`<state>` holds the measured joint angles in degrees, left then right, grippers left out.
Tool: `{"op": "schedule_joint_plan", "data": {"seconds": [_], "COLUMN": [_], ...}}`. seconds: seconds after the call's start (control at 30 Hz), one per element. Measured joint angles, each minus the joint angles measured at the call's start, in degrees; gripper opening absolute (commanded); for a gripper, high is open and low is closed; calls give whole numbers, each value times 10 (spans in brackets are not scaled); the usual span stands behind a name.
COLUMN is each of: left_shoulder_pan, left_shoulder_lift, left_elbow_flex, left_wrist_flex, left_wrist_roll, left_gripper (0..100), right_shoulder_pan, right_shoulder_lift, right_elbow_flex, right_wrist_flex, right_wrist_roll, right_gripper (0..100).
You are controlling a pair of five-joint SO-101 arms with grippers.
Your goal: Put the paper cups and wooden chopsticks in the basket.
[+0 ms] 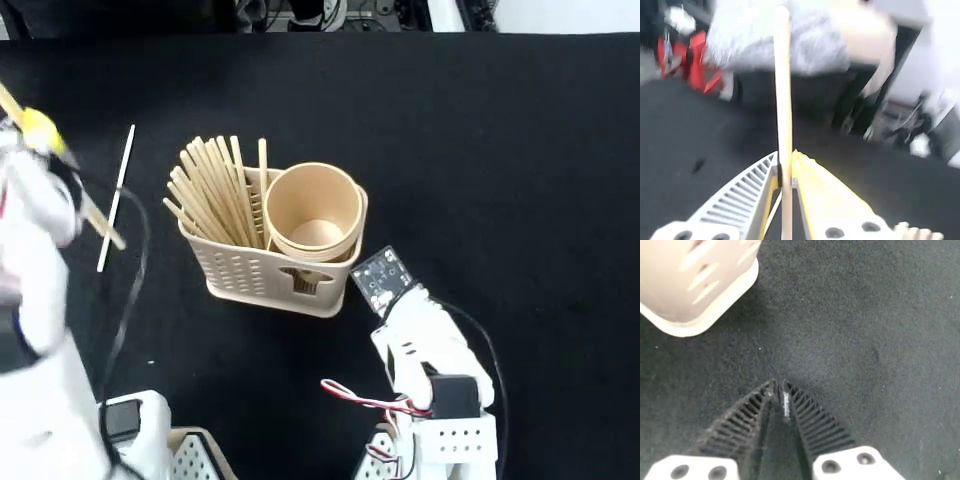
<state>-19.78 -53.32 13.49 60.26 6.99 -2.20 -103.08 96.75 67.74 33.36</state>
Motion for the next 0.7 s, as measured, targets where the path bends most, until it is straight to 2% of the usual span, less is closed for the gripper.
{"op": "schedule_joint_plan", "data": {"seconds": [0.13,0.23,0.43,0.7], "left_shoulder_pan": [47,103,194,264], "left_shoulder_lift": [-125,-197,-287,-290], "left_elbow_flex": [127,174,164,92], "left_wrist_flex": [-112,-166,-186,-174], "left_wrist_roll": [3,3,3,3], "left_gripper": [29,29,29,29], "right_shoulder_pan": [0,0,0,0], "right_shoulder_lift": [0,0,0,0], "right_elbow_flex": [0,0,0,0], "right_wrist_flex": [0,0,0,0], "right_wrist_roll": [0,0,0,0], "right_gripper": [12,12,12,12]}}
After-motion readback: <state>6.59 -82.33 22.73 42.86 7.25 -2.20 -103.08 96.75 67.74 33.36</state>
